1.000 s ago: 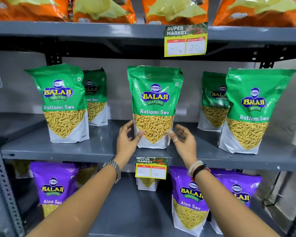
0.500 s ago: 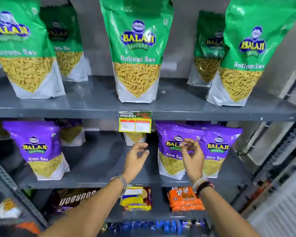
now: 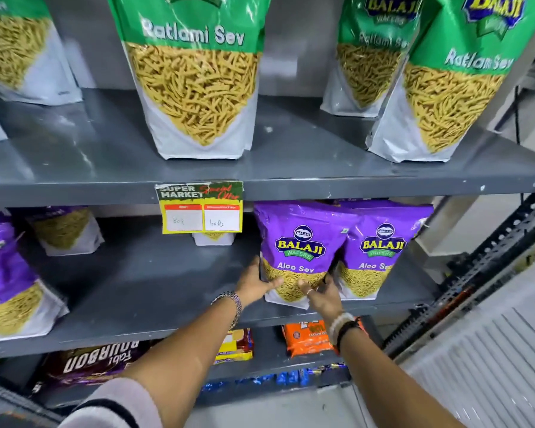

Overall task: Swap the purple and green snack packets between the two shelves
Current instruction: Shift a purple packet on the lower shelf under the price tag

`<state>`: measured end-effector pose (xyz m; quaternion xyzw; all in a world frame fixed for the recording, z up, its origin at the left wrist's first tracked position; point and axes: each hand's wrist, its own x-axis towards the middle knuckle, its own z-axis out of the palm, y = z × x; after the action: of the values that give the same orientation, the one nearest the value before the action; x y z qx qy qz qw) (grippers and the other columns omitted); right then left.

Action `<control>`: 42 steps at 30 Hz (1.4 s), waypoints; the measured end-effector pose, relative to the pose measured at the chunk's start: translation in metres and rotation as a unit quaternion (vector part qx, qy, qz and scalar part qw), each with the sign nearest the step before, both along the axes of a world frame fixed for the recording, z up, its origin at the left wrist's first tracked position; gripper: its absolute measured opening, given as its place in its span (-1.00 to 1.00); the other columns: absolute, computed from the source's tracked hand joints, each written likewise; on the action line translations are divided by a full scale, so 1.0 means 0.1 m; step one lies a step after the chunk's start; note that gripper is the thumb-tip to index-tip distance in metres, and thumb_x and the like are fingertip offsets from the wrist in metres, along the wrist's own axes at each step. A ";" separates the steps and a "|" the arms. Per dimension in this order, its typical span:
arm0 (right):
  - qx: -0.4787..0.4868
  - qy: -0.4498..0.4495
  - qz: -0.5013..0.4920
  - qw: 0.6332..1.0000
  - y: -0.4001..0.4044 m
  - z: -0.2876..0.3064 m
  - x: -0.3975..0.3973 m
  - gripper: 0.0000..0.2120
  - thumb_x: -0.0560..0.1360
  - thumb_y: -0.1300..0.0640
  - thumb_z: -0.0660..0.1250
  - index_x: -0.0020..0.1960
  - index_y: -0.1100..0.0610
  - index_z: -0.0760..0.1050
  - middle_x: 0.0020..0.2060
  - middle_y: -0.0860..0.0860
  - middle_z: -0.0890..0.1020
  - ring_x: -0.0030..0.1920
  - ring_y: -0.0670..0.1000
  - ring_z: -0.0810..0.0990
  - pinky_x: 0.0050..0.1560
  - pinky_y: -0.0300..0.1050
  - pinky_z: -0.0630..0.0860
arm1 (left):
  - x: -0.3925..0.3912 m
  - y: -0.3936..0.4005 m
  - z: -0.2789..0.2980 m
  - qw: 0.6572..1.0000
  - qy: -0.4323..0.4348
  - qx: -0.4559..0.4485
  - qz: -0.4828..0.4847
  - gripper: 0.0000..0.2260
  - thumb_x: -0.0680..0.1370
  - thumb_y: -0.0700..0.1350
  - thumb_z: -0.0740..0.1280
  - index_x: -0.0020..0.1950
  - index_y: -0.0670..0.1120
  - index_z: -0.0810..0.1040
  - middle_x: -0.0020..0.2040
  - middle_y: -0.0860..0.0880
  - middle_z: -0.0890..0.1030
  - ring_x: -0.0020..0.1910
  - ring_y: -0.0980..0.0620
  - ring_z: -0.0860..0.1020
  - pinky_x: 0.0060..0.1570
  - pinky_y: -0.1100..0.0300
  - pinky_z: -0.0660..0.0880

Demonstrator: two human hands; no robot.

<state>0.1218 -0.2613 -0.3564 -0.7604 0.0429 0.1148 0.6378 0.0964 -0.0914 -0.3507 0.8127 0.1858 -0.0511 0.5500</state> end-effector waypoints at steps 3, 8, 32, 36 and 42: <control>-0.004 -0.003 -0.007 1.000 0.05 -0.04 0.02 -0.50 0.38 0.26 0.45 0.28 0.24 0.40 0.16 0.20 0.60 0.19 0.18 0.57 0.29 0.14 0.45 | -0.01 0.04 -0.05 0.999 -0.025 -0.004 0.025 -0.50 0.31 -0.03 0.54 0.12 -0.05 0.37 0.19 -0.12 0.60 0.16 -0.12 0.57 0.17 -0.09 0.53; 0.005 0.011 0.029 1.000 0.26 -0.08 0.03 -0.54 0.36 0.27 0.47 0.22 0.22 0.45 0.06 0.14 0.62 0.09 0.10 0.58 0.26 0.18 0.47 | -0.18 0.23 -0.03 0.997 -0.044 -0.014 0.069 -0.53 0.32 -0.06 0.54 0.12 -0.09 0.41 0.12 -0.10 0.62 0.11 -0.11 0.60 0.11 -0.10 0.57; 0.028 0.034 0.113 0.993 1.28 0.02 -0.38 -0.64 0.43 0.17 0.41 0.20 0.17 0.47 0.08 0.09 0.61 0.17 0.14 0.56 0.25 0.24 0.50 | -0.82 1.16 0.02 0.985 -0.039 0.000 0.170 -0.59 0.34 -0.10 0.53 0.03 -0.02 0.36 0.13 -0.11 0.61 0.13 -0.14 0.60 0.15 -0.06 0.55; 0.032 0.032 0.115 0.992 1.29 0.07 -0.39 -0.62 0.45 0.18 0.39 0.24 0.19 0.45 0.10 0.09 0.60 0.16 0.11 0.55 0.25 0.16 0.49 | -0.84 1.15 0.04 0.986 -0.036 0.002 0.164 -0.59 0.36 -0.09 0.51 0.06 -0.03 0.36 0.19 -0.12 0.60 0.14 -0.14 0.59 0.12 0.01 0.53; 0.023 0.033 0.123 0.992 1.19 0.18 -0.46 -0.69 0.53 0.22 0.26 0.26 0.07 0.41 0.16 0.03 0.55 0.28 0.09 0.50 0.34 0.09 0.43 | -1.04 1.18 0.12 0.978 -0.094 0.058 0.176 -0.52 0.46 -0.05 0.40 0.34 -0.10 0.35 0.33 -0.08 0.52 0.26 -0.09 0.53 0.14 0.13 0.46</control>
<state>0.0754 -0.1428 -0.3388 -0.7411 -0.0326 0.2180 0.6342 -0.0077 0.0264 -0.3387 0.7989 0.2760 0.1343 0.5173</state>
